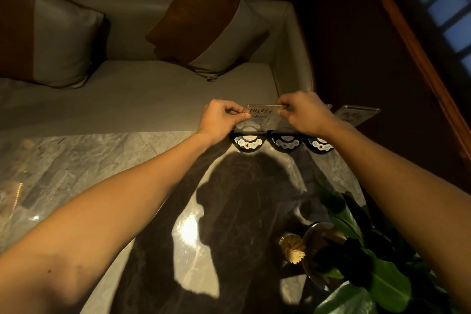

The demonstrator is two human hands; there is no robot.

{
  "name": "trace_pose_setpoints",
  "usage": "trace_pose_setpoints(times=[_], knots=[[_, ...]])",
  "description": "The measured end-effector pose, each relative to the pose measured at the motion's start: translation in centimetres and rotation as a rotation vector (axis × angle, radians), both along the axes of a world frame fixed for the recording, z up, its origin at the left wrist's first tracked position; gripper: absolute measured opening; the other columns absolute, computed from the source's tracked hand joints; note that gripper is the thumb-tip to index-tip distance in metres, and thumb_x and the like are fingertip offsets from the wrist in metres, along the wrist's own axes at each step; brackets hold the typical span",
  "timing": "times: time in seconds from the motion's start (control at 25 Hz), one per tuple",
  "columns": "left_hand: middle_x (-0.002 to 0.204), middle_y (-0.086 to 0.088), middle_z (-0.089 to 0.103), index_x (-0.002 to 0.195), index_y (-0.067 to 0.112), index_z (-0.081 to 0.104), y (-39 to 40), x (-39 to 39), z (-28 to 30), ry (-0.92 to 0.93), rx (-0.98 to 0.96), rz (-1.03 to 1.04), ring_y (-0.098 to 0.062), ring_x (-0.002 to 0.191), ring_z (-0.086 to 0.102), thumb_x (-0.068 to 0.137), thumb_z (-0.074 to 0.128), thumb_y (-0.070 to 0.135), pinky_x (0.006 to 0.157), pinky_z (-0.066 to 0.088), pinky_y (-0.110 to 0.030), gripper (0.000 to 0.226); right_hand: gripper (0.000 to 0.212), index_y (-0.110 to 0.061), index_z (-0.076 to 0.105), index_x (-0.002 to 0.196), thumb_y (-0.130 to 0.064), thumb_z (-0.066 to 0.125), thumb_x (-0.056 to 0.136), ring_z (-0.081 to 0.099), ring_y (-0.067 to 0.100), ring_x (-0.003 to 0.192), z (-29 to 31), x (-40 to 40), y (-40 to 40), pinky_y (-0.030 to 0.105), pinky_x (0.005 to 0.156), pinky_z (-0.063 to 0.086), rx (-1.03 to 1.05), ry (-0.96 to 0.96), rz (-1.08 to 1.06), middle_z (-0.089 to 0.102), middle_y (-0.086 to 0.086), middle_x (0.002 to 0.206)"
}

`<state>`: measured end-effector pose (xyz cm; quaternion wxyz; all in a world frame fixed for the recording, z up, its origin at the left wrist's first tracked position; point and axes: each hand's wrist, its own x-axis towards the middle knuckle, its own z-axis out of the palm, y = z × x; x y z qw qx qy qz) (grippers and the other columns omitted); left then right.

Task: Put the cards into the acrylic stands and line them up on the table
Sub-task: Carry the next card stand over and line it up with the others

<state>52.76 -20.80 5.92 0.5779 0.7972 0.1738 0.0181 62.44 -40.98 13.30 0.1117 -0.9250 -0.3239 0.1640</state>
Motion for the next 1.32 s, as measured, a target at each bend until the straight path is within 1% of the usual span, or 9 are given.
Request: trace_pose_setpoints(times=[0.08,0.2,0.28,0.36,0.48,0.6,0.88,1.2,1.32], knots=[[0.08,0.01,0.077,0.083,0.027,0.078,-0.2,-0.2,-0.1,-0.01,-0.015,0.015,-0.002,0.076,0.073,0.08,0.084,0.023,0.077,0.059,-0.026,0.008,0.02,-0.016,0.069,0.117,-0.021,0.058,0.1,0.061,0.017,0.097,0.0,-0.1,-0.1,0.042,0.094,0.053,0.009,0.015,-0.009,0.073,0.007,0.111],[0.078,0.012,0.075,0.087,0.023,0.079,-0.2,-0.3,0.0,-0.015,-0.006,0.01,0.006,0.069,0.069,0.081,0.083,0.022,0.071,0.055,-0.02,0.008,0.022,-0.015,0.067,0.119,-0.02,0.057,0.101,0.06,0.013,0.091,-0.4,-0.1,-0.1,0.027,0.076,0.051,0.034,0.033,-0.034,0.071,0.008,0.113],[0.075,0.012,0.075,0.085,0.024,0.078,0.0,-0.2,0.0,-0.005,-0.022,-0.003,0.006,0.067,0.068,0.081,0.082,0.021,0.071,0.056,-0.022,0.007,0.022,-0.016,0.066,0.12,-0.021,0.056,0.101,0.058,0.011,0.087,-0.7,0.0,0.1,0.02,0.068,0.046,0.042,0.053,-0.045,0.071,0.008,0.115],[0.074,0.011,0.075,0.082,0.028,0.076,0.3,-0.2,0.1,0.011,-0.043,-0.014,0.004,0.067,0.068,0.082,0.082,0.021,0.071,0.057,-0.026,0.009,0.022,-0.017,0.065,0.121,-0.021,0.056,0.101,0.06,0.013,0.09,-0.8,0.0,0.3,0.022,0.07,0.049,0.054,0.072,-0.059,0.07,0.007,0.117],[0.071,0.012,0.073,0.08,0.029,0.074,0.6,0.0,0.0,0.027,-0.036,-0.024,0.007,0.064,0.066,0.083,0.081,0.02,0.067,0.054,-0.022,0.012,0.022,-0.019,0.066,0.121,-0.02,0.056,0.101,0.064,0.019,0.102,-0.9,0.1,0.6,0.033,0.083,0.057,0.067,0.082,-0.073,0.07,0.007,0.119],[0.073,0.012,0.073,0.081,0.029,0.074,0.8,0.2,0.0,0.039,-0.037,-0.03,0.007,0.065,0.066,0.083,0.081,0.022,0.066,0.052,-0.021,0.01,0.023,-0.017,0.065,0.123,-0.02,0.055,0.102,0.064,0.023,0.109,-0.8,0.1,0.7,0.026,0.077,0.055,0.061,0.092,-0.076,0.07,0.008,0.121],[0.062,0.02,0.067,0.078,0.03,0.072,0.8,0.4,0.1,0.041,0.004,-0.072,0.014,0.059,0.06,0.085,0.079,0.02,0.065,0.049,-0.02,0.014,0.023,-0.016,0.066,0.122,-0.019,0.057,0.101,0.063,0.025,0.116,-0.5,-0.1,0.8,0.038,0.094,0.058,0.035,0.083,-0.077,0.071,0.008,0.119],[0.079,0.018,0.072,0.08,0.032,0.074,0.9,0.3,0.0,0.024,0.032,-0.079,0.011,0.069,0.064,0.085,0.079,0.023,0.071,0.053,-0.022,0.012,0.024,-0.014,0.067,0.123,-0.019,0.057,0.101,0.063,0.023,0.111,-0.3,-0.4,0.9,0.038,0.094,0.057,0.037,0.068,-0.089,0.071,0.009,0.118],[0.08,0.017,0.073,0.08,0.034,0.074,0.9,0.3,-0.1,0.031,0.033,-0.064,0.006,0.074,0.064,0.084,0.08,0.024,0.076,0.056,-0.027,0.011,0.022,-0.015,0.067,0.12,-0.02,0.057,0.101,0.064,0.022,0.11,-0.3,-0.3,0.9,0.038,0.093,0.058,0.033,0.094,-0.101,0.071,0.008,0.119]])
